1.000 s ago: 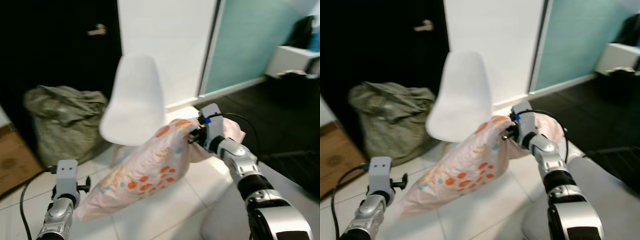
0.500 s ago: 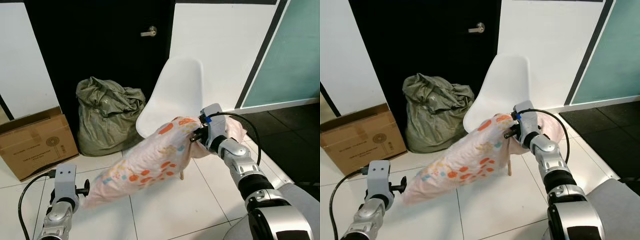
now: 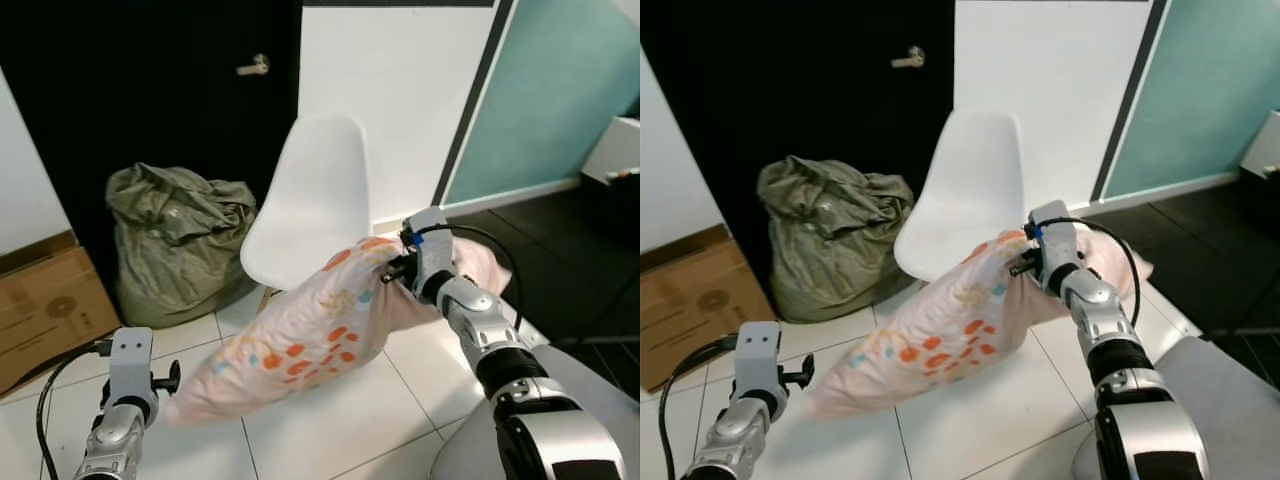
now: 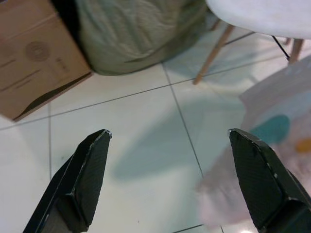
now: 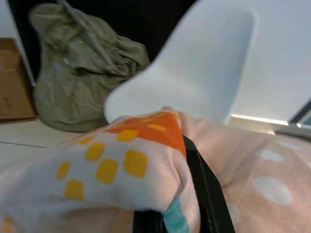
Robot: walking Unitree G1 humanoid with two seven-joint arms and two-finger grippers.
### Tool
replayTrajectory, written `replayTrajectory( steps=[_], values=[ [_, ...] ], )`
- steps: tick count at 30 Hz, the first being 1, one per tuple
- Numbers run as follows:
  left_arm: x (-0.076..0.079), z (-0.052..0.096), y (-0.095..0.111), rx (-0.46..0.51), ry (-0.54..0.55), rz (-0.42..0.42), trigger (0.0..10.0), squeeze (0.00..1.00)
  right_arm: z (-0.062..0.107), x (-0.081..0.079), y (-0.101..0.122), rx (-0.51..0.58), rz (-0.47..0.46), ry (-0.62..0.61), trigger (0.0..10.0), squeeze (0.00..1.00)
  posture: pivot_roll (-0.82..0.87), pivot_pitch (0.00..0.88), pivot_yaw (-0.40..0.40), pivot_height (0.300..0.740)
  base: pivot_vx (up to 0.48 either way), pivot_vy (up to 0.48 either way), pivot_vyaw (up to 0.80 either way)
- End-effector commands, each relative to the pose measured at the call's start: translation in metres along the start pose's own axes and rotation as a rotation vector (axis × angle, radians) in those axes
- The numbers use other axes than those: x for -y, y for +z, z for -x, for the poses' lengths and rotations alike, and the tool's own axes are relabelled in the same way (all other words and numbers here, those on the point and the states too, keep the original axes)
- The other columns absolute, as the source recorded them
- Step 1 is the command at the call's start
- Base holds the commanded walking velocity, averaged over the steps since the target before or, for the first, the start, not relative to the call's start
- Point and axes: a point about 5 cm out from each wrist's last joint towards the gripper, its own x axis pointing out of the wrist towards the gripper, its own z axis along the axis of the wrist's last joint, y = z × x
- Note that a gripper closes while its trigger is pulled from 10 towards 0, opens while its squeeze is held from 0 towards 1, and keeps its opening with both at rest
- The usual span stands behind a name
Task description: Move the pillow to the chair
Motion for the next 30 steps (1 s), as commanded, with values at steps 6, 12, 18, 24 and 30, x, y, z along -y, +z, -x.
replayTrajectory(
  steps=[6,12,18,24,30],
  values=[
    [0.0,-0.001,0.0,-0.016,-0.013,-0.003,10.0,0.0,-0.004,0.009,0.025,0.1,-0.03,-0.043,10.0,0.0,-0.18,0.065,-0.06,0.74,0.413,0.0,0.0],
    [-0.002,-0.002,0.001,-0.016,-0.014,-0.01,10.0,0.0,-0.005,0.008,0.026,0.105,-0.051,-0.048,10.0,0.0,-0.17,0.058,-0.051,0.74,0.436,0.0,0.0],
    [-0.004,-0.003,0.005,-0.005,-0.015,-0.014,10.0,0.0,-0.007,0.007,0.027,0.11,-0.063,-0.059,10.0,0.0,-0.16,0.052,-0.047,0.74,0.442,0.0,-0.78],
    [-0.001,-0.003,0.004,-0.005,-0.025,-0.012,10.0,0.0,-0.007,0.008,0.029,0.119,-0.073,-0.062,10.0,0.0,-0.16,0.049,-0.047,0.74,0.446,0.0,-0.34],
    [0.0,-0.002,0.003,-0.007,-0.031,-0.014,10.0,0.0,-0.008,0.009,0.033,0.134,-0.087,-0.064,10.0,0.0,-0.16,0.053,-0.047,0.74,0.454,0.0,-0.79]
  ],
)
